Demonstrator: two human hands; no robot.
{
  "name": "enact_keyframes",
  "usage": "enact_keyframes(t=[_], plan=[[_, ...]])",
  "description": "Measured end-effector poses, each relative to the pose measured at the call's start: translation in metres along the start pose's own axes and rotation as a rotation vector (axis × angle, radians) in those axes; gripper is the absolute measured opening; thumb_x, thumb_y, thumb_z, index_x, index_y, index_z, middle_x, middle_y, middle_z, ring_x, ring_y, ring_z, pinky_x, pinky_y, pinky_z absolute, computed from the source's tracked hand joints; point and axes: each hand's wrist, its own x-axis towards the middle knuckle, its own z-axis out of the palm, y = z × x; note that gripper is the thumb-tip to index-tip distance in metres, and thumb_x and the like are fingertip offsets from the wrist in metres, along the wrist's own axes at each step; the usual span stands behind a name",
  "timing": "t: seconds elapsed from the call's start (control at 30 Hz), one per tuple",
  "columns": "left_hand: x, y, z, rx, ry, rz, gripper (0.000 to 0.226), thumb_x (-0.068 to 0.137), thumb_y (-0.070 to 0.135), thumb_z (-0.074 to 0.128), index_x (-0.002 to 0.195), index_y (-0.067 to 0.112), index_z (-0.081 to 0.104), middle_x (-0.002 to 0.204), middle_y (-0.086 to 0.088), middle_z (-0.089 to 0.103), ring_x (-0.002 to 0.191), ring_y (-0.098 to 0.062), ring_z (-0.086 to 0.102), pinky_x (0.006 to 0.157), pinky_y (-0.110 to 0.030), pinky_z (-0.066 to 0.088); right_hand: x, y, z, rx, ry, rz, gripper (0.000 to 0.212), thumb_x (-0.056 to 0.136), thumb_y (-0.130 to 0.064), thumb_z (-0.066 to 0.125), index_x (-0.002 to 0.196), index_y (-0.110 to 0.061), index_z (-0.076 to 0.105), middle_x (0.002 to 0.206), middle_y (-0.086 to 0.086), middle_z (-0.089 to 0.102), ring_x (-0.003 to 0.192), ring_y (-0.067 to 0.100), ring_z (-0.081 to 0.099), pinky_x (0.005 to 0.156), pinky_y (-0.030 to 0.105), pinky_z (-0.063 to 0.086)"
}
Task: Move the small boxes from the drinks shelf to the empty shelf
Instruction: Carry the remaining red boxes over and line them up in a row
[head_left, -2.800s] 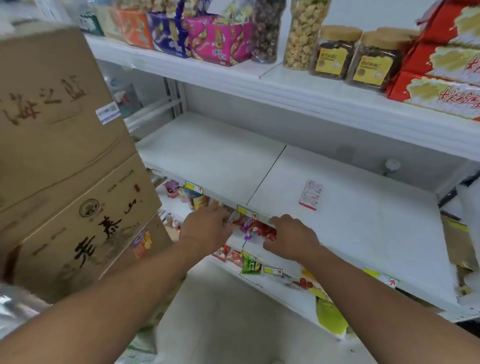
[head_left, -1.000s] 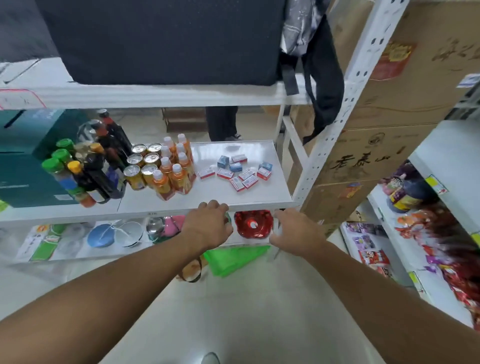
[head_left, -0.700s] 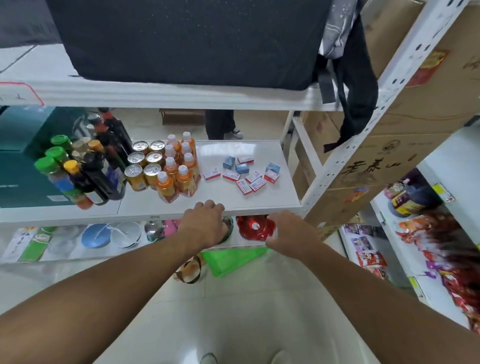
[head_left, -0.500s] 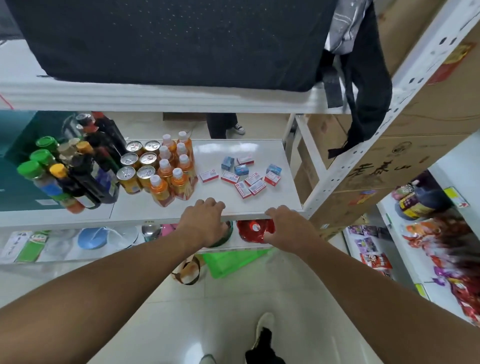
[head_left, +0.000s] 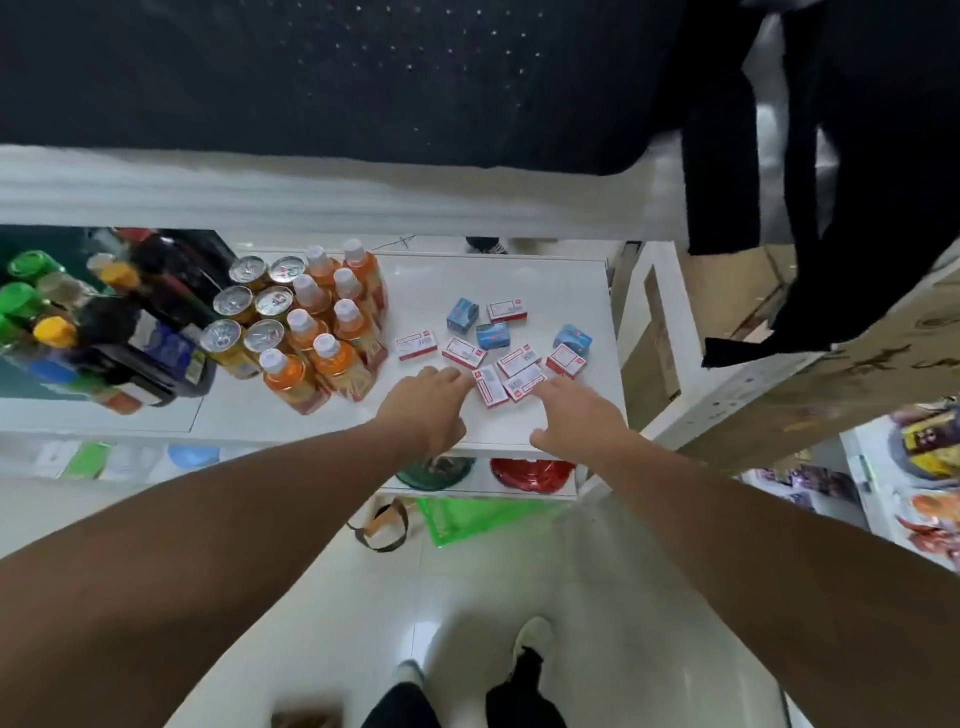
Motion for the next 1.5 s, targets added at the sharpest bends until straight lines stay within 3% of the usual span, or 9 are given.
enact_keyframes(t=[0.2,0.3,0.43,0.53,0.6,0.73,0.9,1.27,1.5], plan=[[0.056,-0.012,0.017,0.016,-0.001,0.197,0.073,0.098,0.024,0.065,0.165,0.027,0.036,0.172,-0.001,0.035,0.15,-0.03,0.041,0.118,-0.047,0.044,0.041,0.009,0.01,-0.021,0.086,-0.021,0.066,0.088,-0.035,0.071,0.15,-0.025,0.051,0.152,0.0,0.05,0.135,0.027,0.049,0.101,0.047,0.055],[0.078,-0.017,0.028,0.056,0.004,0.27,0.073,0.098,0.018,0.063,0.165,0.029,0.036,0.172,0.003,0.037,0.15,-0.029,0.041,0.121,-0.045,0.04,0.055,0.006,0.019,-0.056,0.12,-0.053,0.065,0.089,-0.029,0.07,0.152,-0.027,0.051,0.158,0.001,0.047,0.139,0.029,0.046,0.108,0.048,0.051],[0.085,-0.021,0.041,0.095,0.058,0.275,0.067,0.097,0.017,0.065,0.159,0.032,0.042,0.162,0.005,0.048,0.136,-0.029,0.049,0.108,-0.045,0.048,0.063,0.003,0.037,-0.095,0.115,-0.09,0.061,0.09,-0.022,0.068,0.149,-0.03,0.054,0.149,0.003,0.05,0.132,0.031,0.048,0.106,0.046,0.049],[0.081,-0.024,0.046,0.188,0.129,0.274,0.041,0.101,0.022,0.062,0.14,0.029,0.053,0.141,0.001,0.058,0.126,-0.029,0.052,0.097,-0.043,0.047,0.063,0.002,0.045,-0.133,0.156,-0.085,0.061,0.087,-0.02,0.069,0.146,-0.03,0.055,0.138,0.005,0.052,0.124,0.031,0.051,0.099,0.044,0.051],[0.077,-0.028,0.049,0.201,0.138,0.262,0.035,0.103,0.024,0.059,0.137,0.028,0.055,0.139,0.002,0.06,0.128,-0.028,0.051,0.094,-0.042,0.046,0.063,0.001,0.046,-0.161,0.166,-0.092,0.059,0.088,-0.02,0.07,0.144,-0.028,0.055,0.135,0.007,0.051,0.123,0.03,0.052,0.098,0.044,0.053],[0.068,-0.036,0.058,0.096,0.12,0.204,0.035,0.106,0.023,0.053,0.141,0.025,0.054,0.152,0.001,0.054,0.135,-0.028,0.05,0.095,-0.044,0.049,0.064,-0.001,0.047,-0.132,0.17,-0.101,0.045,0.093,-0.026,0.073,0.134,-0.029,0.055,0.136,0.005,0.051,0.121,0.028,0.051,0.092,0.044,0.056],[0.052,-0.043,0.062,0.017,0.115,0.099,0.021,0.101,0.034,0.06,0.119,0.024,0.06,0.122,-0.002,0.066,0.111,-0.028,0.06,0.087,-0.044,0.054,0.054,0.007,0.05,-0.151,0.149,-0.061,0.038,0.096,-0.039,0.072,0.129,-0.025,0.059,0.125,0.004,0.058,0.118,0.029,0.055,0.091,0.044,0.052],[-0.007,-0.035,0.019,-0.116,0.144,-0.008,0.021,0.1,0.039,0.064,0.118,0.028,0.06,0.117,0.003,0.063,0.108,-0.022,0.059,0.083,-0.041,0.058,-0.013,0.011,0.028,-0.005,0.186,-0.017,0.034,0.1,-0.033,0.066,0.132,-0.026,0.055,0.118,0.0,0.056,0.11,0.023,0.056,0.078,0.036,0.049],[-0.05,-0.01,-0.016,-0.152,0.195,-0.067,0.028,0.096,0.043,0.071,0.12,0.032,0.062,0.12,0.006,0.066,0.108,-0.018,0.06,0.086,-0.04,0.061,-0.054,0.013,-0.01,0.023,0.25,-0.045,0.038,0.098,-0.034,0.066,0.135,-0.028,0.058,0.123,0.0,0.061,0.11,0.023,0.059,0.091,0.043,0.058]])
